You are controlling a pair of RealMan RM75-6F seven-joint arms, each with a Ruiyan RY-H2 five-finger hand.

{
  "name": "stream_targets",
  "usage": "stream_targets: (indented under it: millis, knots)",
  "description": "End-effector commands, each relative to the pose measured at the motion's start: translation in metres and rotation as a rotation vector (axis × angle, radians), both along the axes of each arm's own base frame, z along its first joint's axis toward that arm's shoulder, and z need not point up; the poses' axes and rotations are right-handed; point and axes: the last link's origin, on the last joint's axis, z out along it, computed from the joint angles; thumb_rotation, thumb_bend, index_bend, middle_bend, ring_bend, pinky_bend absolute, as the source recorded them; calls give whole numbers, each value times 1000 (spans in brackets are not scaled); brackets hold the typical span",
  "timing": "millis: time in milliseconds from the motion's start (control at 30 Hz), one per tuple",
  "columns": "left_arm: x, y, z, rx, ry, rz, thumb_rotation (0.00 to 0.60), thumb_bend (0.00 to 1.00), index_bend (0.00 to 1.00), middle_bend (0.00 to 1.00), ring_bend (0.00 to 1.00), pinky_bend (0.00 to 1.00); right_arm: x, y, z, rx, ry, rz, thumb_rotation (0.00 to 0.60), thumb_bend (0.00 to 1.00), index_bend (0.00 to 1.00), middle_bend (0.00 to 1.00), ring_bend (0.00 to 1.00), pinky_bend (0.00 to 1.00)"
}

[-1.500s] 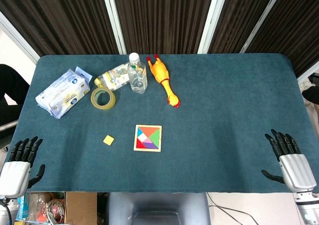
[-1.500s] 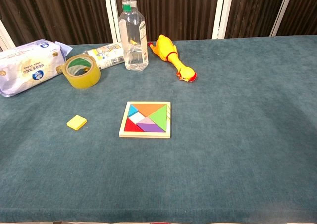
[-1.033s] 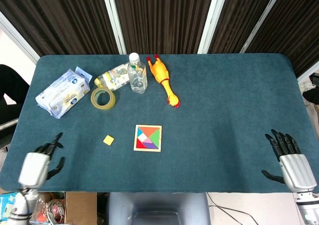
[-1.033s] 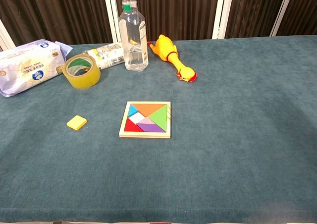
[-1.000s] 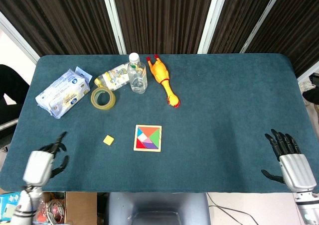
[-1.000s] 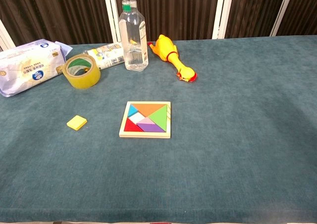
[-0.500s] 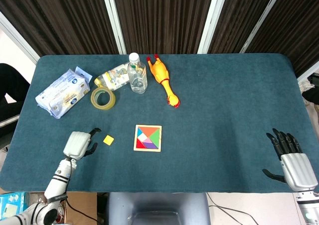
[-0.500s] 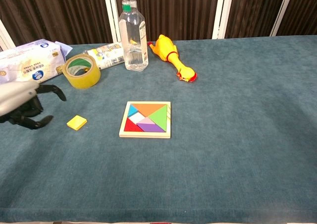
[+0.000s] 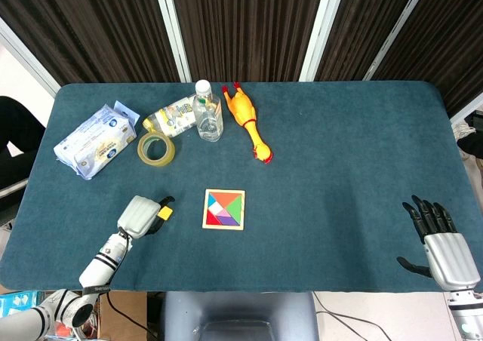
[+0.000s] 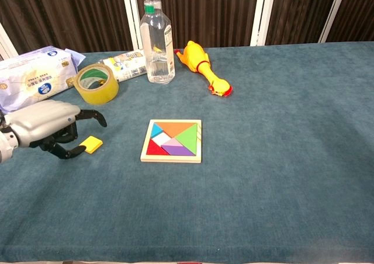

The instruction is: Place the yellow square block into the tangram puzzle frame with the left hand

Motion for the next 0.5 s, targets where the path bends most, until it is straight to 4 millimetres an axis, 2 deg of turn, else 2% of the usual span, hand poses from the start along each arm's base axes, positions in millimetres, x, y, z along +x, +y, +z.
stream_targets:
  millis: [33, 300, 500]
  knots:
    - [-5, 0, -2, -9, 60, -25, 600, 398, 275, 1000, 1000, 1000, 0, 0, 0, -1, 0, -1, 600, 148, 0, 0, 0, 0]
    - [-12, 0, -3, -12, 89, -13, 600, 397, 291, 1000, 1000, 1000, 0, 0, 0, -2, -1, -1, 600, 148, 0, 0, 0, 0]
    - [-11, 2, -4, -8, 82, -14, 600, 393, 345, 1000, 1000, 1000, 0, 0, 0, -2, 1, -3, 600, 148, 0, 0, 0, 0]
